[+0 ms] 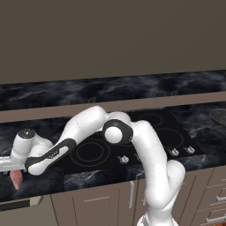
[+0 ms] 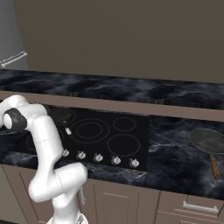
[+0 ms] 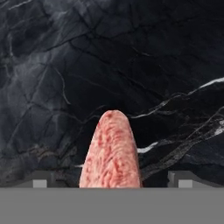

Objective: Place both pans onto different burners. Then place the lemon and the steak on different pans.

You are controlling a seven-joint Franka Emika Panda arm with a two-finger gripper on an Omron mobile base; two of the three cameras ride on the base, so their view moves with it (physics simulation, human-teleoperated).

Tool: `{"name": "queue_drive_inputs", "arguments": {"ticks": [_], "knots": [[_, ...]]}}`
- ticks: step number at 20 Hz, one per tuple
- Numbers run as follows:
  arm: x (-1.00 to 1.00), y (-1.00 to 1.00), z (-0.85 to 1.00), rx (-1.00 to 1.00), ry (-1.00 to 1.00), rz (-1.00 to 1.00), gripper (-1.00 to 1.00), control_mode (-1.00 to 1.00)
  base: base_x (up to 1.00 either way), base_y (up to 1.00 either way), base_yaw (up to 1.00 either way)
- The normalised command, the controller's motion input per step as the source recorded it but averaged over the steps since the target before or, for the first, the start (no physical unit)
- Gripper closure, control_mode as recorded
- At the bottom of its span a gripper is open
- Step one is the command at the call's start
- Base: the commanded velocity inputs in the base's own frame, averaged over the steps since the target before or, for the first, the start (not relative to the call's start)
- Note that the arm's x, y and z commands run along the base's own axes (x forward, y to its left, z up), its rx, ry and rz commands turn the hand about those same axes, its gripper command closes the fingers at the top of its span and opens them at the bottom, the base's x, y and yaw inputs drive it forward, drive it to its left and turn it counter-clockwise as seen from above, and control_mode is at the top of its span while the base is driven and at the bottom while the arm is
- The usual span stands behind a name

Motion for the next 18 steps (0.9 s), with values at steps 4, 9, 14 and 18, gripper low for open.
{"name": "queue_drive_inputs", "arguments": {"ticks": [4,9,14,18], "knots": [[0.0,0.08,-0.27,0.0,0.06,0.0,-1.0,-1.0,0.0,0.0,0.0],[0.0,0.0,-0.3,-0.02,0.06,0.0,-1.0,-1.0,0.0,0.0,0.0],[-0.2,0.0,-0.39,-0.05,0.04,0.0,-1.0,-1.0,0.0,0.0,0.0],[-0.74,0.01,-0.21,-0.07,0.0,0.0,-1.0,-1.0,0.0,0.0,0.0]]}}
